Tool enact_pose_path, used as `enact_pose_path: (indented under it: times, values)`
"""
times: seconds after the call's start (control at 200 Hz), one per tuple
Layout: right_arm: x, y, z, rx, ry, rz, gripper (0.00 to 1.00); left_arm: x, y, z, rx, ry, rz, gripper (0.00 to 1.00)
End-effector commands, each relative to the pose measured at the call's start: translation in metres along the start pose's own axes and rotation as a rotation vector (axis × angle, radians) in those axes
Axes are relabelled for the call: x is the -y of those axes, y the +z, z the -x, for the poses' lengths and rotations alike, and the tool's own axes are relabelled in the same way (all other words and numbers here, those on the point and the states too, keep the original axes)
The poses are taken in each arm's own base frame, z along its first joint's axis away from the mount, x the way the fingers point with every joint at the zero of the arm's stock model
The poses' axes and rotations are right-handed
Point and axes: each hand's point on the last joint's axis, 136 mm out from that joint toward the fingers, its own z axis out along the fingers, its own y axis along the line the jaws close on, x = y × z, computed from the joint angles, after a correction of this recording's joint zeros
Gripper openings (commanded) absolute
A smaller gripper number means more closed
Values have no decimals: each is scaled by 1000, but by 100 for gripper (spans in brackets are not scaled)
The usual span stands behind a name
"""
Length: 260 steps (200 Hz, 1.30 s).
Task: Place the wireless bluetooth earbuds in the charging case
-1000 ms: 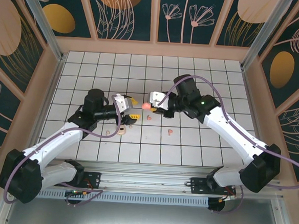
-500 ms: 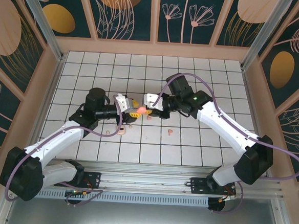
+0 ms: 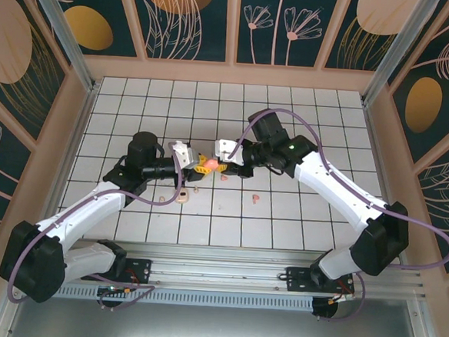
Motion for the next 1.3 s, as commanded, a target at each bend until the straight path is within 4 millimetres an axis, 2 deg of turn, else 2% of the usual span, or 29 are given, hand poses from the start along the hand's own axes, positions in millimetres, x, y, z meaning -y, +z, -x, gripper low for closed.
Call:
enact_pose_path:
  times: [0.0,0.085,0.245,0.41,0.535,1.001,1.226,1.296]
  values:
    - [2,-13,16,108,-8,-42,32,6,-6,27,109,70,-9,15]
    - [0,-28,19,191,22,-65,44,7,-8,29,126,76,-2,15]
    - [-14,-54,33,369,27,-51,47,11,-8,34,152,67,-31,15]
    - [-22,-57,45,468,33,1,47,15,-9,39,180,62,-50,15]
    - [-20,-52,48,494,52,46,47,17,-11,44,199,73,-56,15]
    - [-14,-37,50,477,82,111,40,21,-15,52,231,89,-68,15]
    - [-8,-35,45,427,77,77,24,22,-17,56,240,97,-68,16]
    - [-6,-36,45,413,65,51,19,22,-17,56,238,99,-64,20]
